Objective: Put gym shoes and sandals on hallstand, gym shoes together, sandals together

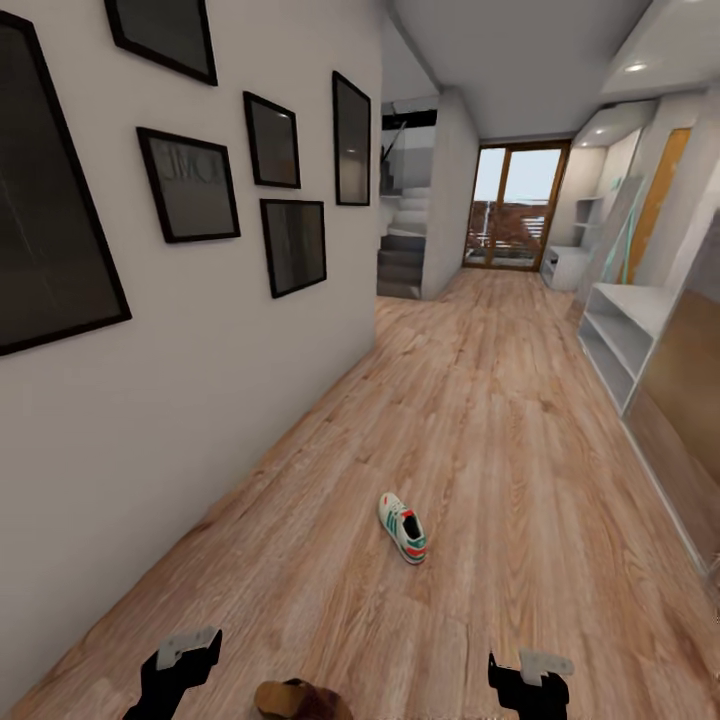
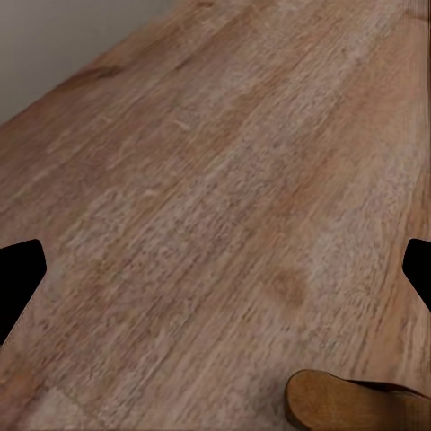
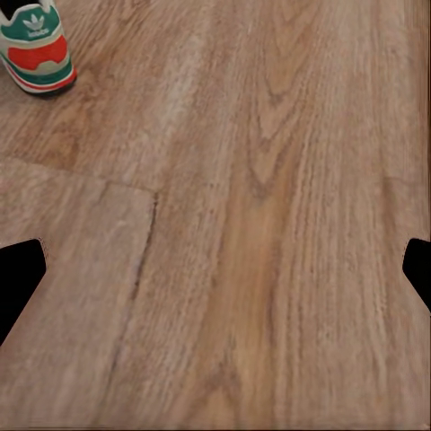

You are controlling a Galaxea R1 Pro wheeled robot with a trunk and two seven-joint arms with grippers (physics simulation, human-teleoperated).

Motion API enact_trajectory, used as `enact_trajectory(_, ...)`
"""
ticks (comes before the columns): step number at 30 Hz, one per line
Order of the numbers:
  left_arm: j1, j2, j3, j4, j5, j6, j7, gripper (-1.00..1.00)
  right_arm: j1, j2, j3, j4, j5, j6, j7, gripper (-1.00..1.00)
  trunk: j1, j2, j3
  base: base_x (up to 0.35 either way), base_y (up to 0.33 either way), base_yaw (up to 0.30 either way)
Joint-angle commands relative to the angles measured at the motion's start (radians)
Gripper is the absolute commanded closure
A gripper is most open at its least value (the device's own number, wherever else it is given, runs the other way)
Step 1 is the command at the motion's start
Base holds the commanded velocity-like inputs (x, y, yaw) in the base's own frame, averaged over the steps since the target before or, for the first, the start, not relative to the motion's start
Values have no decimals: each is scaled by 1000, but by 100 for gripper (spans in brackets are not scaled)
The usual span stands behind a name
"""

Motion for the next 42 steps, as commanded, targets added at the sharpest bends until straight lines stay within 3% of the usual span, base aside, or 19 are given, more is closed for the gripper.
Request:
enact_trajectory(1, 0, 0, -1, 1, 10, -2, -7, -100, -1, 0, 0, 1, -4, -4, 0, -100, 0, 0, -1, -16, 305, -265)
enact_trajectory(28, 0, -1, -4, 4, 3, -2, -6, -100, 0, -1, 0, 3, -4, -3, 0, -100, 0, 0, -1, 106, 315, -265)
enact_trajectory(42, 0, -1, -3, 5, 0, -2, -4, -100, -1, 0, 0, 3, -4, -3, 0, -100, 0, 0, -1, 30, 67, -265)
